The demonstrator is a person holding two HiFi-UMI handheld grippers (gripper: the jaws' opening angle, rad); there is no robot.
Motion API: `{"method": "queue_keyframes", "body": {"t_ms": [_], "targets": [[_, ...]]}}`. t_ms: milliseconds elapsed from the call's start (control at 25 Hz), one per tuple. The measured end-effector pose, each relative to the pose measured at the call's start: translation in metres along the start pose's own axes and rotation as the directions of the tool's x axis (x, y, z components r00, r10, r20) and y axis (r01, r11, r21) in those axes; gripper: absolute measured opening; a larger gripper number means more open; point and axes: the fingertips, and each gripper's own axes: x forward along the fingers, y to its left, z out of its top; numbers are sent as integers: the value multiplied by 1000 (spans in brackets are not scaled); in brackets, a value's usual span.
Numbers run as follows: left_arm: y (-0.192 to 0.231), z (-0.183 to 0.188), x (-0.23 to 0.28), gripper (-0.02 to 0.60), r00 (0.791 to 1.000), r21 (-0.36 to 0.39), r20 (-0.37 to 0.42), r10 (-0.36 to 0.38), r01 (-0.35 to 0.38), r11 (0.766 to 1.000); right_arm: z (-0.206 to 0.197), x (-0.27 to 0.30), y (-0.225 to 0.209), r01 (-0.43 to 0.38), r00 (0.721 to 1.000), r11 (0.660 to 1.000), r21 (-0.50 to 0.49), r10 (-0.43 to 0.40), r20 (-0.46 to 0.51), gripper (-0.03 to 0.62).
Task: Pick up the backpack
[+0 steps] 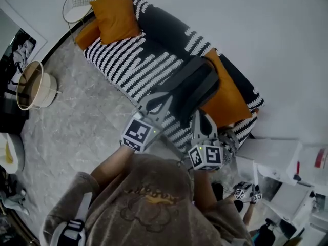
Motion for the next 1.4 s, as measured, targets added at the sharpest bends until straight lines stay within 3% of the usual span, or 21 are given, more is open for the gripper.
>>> {"method": "queue_keyframes", "body": {"t_ms": [40,120,160,200,320,560,880,1200,1400], "targets": [[1,1,6,5,1000,-9,8,-4,4,1000,3,5,-3,-6,1000,1000,-4,6,6,6],[4,4,19,102,1000,-33,25,-13,13,999,9,14,-8,-26,1000,1000,-6,26,16,39],[5,5,26,184,999,-46,30,-14,16,999,11,19,-10,-34,999,999,-3,34,17,205],[7,5,33,272,999,-56,31,-13,15,998,12,24,-13,-38,999,999,3,38,18,304],[9,4,46,344,1000,-56,20,-12,13,998,14,35,-20,-38,999,999,11,38,15,313],[17,-7,68,356,999,-43,-20,-37,36,998,12,53,-34,-14,1000,999,35,14,8,311],[40,-49,119,356,989,-55,-116,-89,84,995,-18,83,-82,99,995,992,83,-95,-43,311],[73,-123,182,356,968,-69,-221,-118,105,992,-84,128,-137,205,974,973,107,-192,-125,311],[84,-181,209,357,943,-91,-293,-156,135,987,-130,144,-163,267,955,955,132,-243,-172,311]]}}
